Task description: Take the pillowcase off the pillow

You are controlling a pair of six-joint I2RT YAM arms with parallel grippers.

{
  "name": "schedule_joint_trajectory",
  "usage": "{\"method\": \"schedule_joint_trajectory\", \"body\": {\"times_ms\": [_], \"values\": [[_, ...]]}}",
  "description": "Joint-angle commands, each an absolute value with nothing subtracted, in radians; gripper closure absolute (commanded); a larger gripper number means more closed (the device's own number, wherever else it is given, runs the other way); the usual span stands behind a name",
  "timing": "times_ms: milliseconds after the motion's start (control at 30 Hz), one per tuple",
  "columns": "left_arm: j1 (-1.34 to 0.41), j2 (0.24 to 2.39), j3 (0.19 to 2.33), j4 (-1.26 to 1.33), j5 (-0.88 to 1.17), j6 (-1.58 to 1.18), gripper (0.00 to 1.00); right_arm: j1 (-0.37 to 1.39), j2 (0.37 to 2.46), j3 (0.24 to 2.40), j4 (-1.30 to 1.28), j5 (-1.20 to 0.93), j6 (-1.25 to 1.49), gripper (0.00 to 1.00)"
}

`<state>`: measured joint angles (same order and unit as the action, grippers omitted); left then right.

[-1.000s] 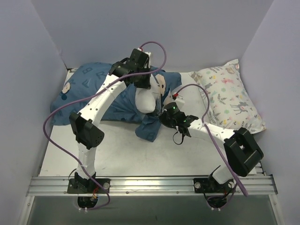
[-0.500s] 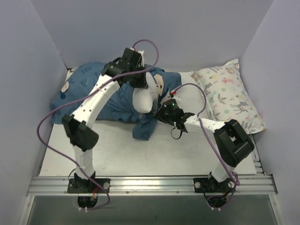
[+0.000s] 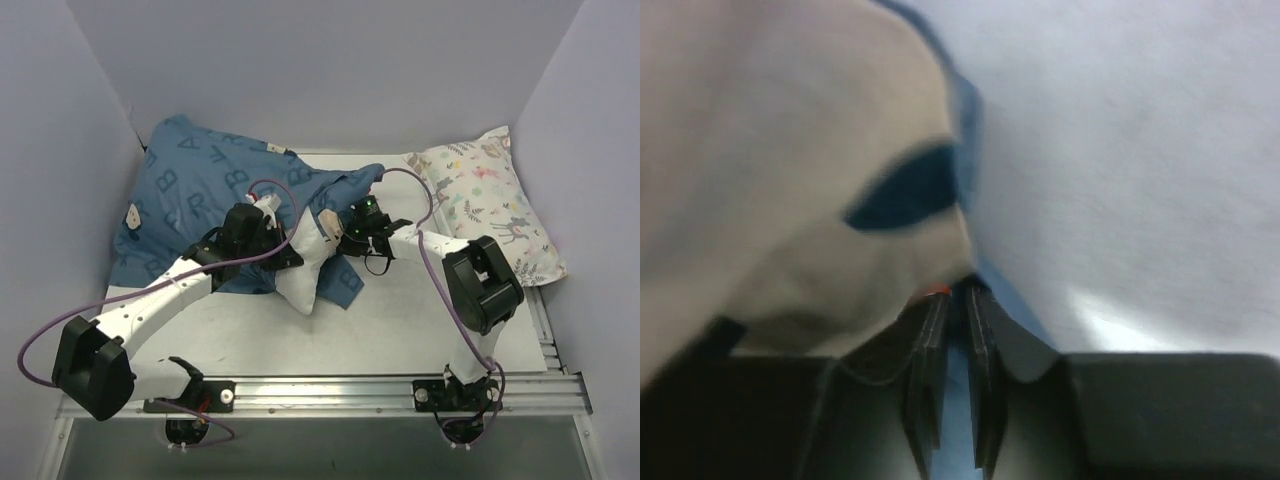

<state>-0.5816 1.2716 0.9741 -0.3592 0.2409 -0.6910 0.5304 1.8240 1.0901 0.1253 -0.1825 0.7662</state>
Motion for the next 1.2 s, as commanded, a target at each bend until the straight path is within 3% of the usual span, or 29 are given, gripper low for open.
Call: {"method": "schedule_joint_trajectory", "body": {"times_ms": [0,200,300,567,800,867,967,1033,1067,1167], "values": [[-0.609,1.261,0.911,-0.227,0.284,-0.767,1.00,0.497,1.751,1.043,0.106,-0.107,0.707,0.84],[-0.632,1.305,0.890,-0.152,0.245,-0.782,1.00,0.474,1.551,0.954,0.028,-0.034,0.667,0.56],[-0.646,1.336,0.884,-0.115,0.238,-0.796,1.00,0.459,1.465,0.953,-0.064,0.034,0.660,0.47],[-0.669,1.384,0.896,-0.077,0.229,-0.807,1.00,0.494,1.312,0.974,-0.115,0.009,0.580,0.38],[-0.687,1.399,0.931,-0.089,0.224,-0.801,1.00,0.683,1.448,1.138,-0.161,0.169,0.472,0.25],[-0.692,1.394,0.942,-0.101,0.227,-0.796,1.00,0.683,1.524,1.178,-0.198,0.233,0.460,0.26],[-0.698,1.382,0.963,-0.135,0.227,-0.781,1.00,0.681,1.594,1.235,-0.244,0.323,0.430,0.39],[-0.703,1.365,0.972,-0.156,0.230,-0.770,1.00,0.683,1.604,1.247,-0.247,0.363,0.416,0.54],[-0.706,1.362,0.988,-0.184,0.236,-0.756,1.00,0.681,1.620,1.252,-0.252,0.433,0.407,0.70],[-0.709,1.335,1.003,-0.248,0.258,-0.727,1.00,0.649,1.649,1.292,-0.299,0.532,0.390,0.87]]}}
